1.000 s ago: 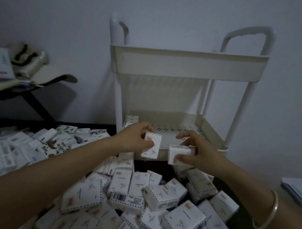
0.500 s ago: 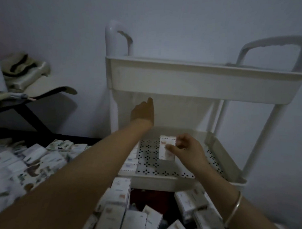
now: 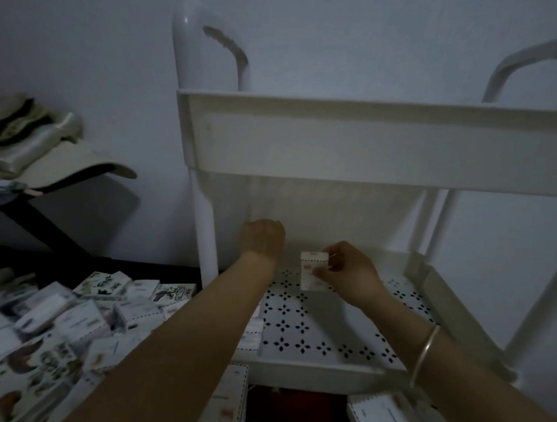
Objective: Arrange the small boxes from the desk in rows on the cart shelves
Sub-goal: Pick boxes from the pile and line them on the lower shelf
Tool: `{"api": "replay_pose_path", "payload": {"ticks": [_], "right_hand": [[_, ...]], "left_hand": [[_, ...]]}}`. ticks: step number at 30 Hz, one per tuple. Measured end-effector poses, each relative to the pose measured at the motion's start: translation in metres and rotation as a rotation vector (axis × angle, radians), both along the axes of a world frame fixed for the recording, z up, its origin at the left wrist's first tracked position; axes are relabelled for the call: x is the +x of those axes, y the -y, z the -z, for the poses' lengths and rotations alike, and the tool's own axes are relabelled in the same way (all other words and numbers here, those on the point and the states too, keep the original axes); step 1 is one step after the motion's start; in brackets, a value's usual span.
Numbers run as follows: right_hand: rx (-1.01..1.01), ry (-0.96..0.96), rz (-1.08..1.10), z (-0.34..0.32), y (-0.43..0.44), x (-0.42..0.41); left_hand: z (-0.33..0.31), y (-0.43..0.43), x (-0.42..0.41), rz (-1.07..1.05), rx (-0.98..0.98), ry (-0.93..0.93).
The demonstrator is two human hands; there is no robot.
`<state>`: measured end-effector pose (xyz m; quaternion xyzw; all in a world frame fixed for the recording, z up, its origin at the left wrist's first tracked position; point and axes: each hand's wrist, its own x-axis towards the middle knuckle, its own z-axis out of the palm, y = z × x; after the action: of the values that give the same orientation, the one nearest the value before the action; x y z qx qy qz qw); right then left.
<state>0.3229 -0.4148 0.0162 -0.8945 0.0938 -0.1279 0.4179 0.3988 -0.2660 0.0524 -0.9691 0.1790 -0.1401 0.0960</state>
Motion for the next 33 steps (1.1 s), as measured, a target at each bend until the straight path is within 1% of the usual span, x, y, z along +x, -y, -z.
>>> {"api": "replay_pose_path", "payload": {"ticks": [3, 6, 10, 12, 15, 16, 18, 22, 24, 30, 33], "right_hand": [[-0.026, -0.031, 0.047, -0.004, -0.002, 0.017], [-0.079, -0.04, 0.089, -0.003, -0.005, 0.031], [-0.144, 0.018, 0.144, 0.0, -0.015, 0.046], [-0.122, 0.067, 0.162, 0.002, -0.021, 0.052], [-0.078, 0.131, 0.165, 0.004, -0.029, 0.062], [-0.065, 0.144, 0.161, 0.005, -0.031, 0.065], [-0.049, 0.155, 0.138, 0.007, -0.036, 0.071], [-0.059, 0.123, 0.022, 0.011, -0.047, 0.079], [-0.051, 0.101, -0.047, 0.013, -0.051, 0.082], [-0.132, -0.049, -0.25, 0.01, -0.054, 0.082], [-0.163, -0.123, -0.263, 0.007, -0.055, 0.077]], "left_hand": [[0.0, 0.0, -0.003, -0.048, 0.029, -0.058], [0.007, 0.001, -0.003, -0.104, 0.069, -0.18], [0.01, 0.003, -0.007, -0.167, 0.113, -0.26], [0.018, 0.002, -0.013, -0.139, 0.065, -0.284], [0.032, -0.008, -0.024, -0.104, -0.081, -0.303], [0.034, -0.011, -0.026, -0.102, -0.07, -0.35], [0.037, -0.015, -0.029, -0.111, -0.047, -0.469], [0.037, -0.022, -0.038, -0.062, -0.1, -0.546], [0.037, -0.025, -0.042, -0.055, -0.101, -0.557], [0.035, -0.025, -0.055, -0.049, -0.051, -0.534], [0.029, -0.032, -0.065, -0.005, -0.039, -0.549]]}}
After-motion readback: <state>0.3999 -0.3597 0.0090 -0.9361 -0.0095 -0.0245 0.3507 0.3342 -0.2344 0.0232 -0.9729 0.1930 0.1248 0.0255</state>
